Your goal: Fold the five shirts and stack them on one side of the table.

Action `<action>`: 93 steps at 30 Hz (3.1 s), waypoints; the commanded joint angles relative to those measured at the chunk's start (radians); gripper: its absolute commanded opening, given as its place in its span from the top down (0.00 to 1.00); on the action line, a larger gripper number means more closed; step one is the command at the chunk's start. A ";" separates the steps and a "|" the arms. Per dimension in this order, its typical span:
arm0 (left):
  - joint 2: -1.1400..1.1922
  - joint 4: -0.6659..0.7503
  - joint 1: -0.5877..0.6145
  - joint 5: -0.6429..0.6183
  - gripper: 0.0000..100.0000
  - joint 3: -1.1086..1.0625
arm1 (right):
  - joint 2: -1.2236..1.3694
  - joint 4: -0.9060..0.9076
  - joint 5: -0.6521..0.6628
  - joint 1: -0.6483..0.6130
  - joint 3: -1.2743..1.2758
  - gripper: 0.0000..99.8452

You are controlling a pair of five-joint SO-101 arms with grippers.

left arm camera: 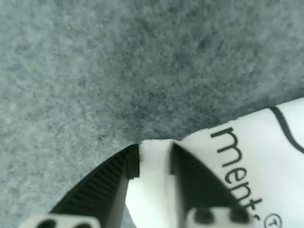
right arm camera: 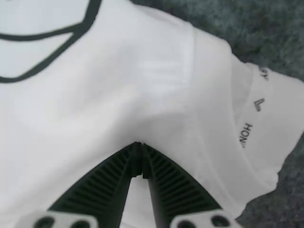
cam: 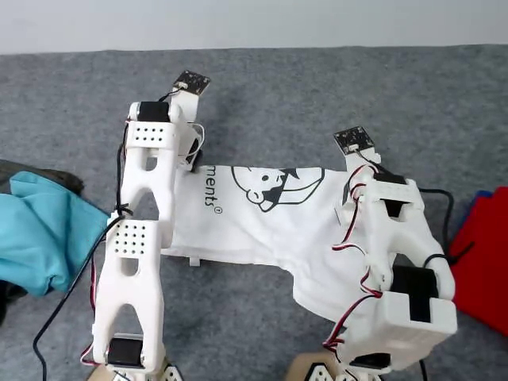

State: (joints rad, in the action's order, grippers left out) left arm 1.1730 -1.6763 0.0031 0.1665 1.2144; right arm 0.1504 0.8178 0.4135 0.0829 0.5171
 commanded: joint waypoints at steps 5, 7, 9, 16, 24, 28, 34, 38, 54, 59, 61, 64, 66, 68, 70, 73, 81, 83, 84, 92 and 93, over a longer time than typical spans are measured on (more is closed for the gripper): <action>-0.023 -0.040 0.005 0.009 0.99 0.045 | 0.004 0.005 -0.006 -0.010 -0.020 0.99; -0.023 -0.046 0.014 0.009 0.99 0.045 | 0.005 0.005 -0.006 -0.010 -0.020 0.99; -0.023 -0.046 0.032 0.009 0.99 0.045 | 0.005 0.005 -0.006 -0.018 -0.020 0.99; -0.023 -0.048 0.107 0.009 0.99 0.045 | 0.005 0.004 -0.006 -0.021 -0.020 0.99; -0.023 -0.064 0.133 0.008 0.93 0.045 | 0.005 0.004 -0.006 -0.021 -0.020 0.99; -0.023 -0.077 0.155 0.005 0.85 0.045 | 0.005 0.004 -0.006 -0.021 -0.020 0.99; -0.025 -0.077 0.201 0.009 0.84 0.045 | 0.005 0.004 -0.006 -0.021 -0.020 0.99; -0.025 -0.078 0.229 0.011 0.84 0.070 | 0.005 0.004 -0.006 -0.021 -0.020 0.99; -0.023 -0.078 0.198 0.011 0.84 0.177 | 0.005 0.002 -0.006 -0.021 -0.020 0.99; -0.012 -0.075 0.124 0.009 0.84 0.176 | 0.005 0.002 -0.008 -0.019 -0.020 0.99; -0.009 -0.075 0.107 0.008 0.84 0.174 | 0.005 0.002 -0.008 -0.018 -0.020 0.99; 0.017 -0.075 0.106 0.008 0.84 0.180 | 0.005 0.007 -0.008 -0.013 -0.020 0.99; 0.040 -0.077 0.110 0.008 0.84 0.176 | 0.004 0.007 -0.014 -0.004 -0.020 0.99; 0.054 -0.077 0.121 0.008 0.84 0.176 | 0.002 0.007 -0.057 0.008 -0.023 0.99; 0.058 -0.078 0.138 0.006 0.84 0.180 | -0.002 0.007 -0.074 0.018 -0.023 0.99; 0.046 -0.078 0.158 0.006 0.84 0.182 | -0.002 0.007 -0.074 0.016 -0.023 0.99; -0.063 -0.078 0.175 0.006 0.84 0.176 | -0.005 0.007 -0.078 0.019 -0.023 0.99; -0.081 -0.078 0.175 0.009 0.84 0.176 | -0.007 0.007 -0.078 0.019 -0.025 0.99; -0.089 -0.078 0.178 0.009 0.84 0.176 | -0.008 0.007 -0.078 0.019 -0.025 0.99; -0.150 -0.080 0.239 0.009 0.84 0.174 | -0.050 0.007 -0.078 0.019 -0.018 0.99; -0.158 -0.080 0.245 0.009 0.84 0.174 | -0.050 0.007 -0.077 0.019 -0.018 0.99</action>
State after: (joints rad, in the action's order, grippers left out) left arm 1.1086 -1.7285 0.2256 0.1741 1.3556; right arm 0.1488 0.8178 0.3460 0.0844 0.5171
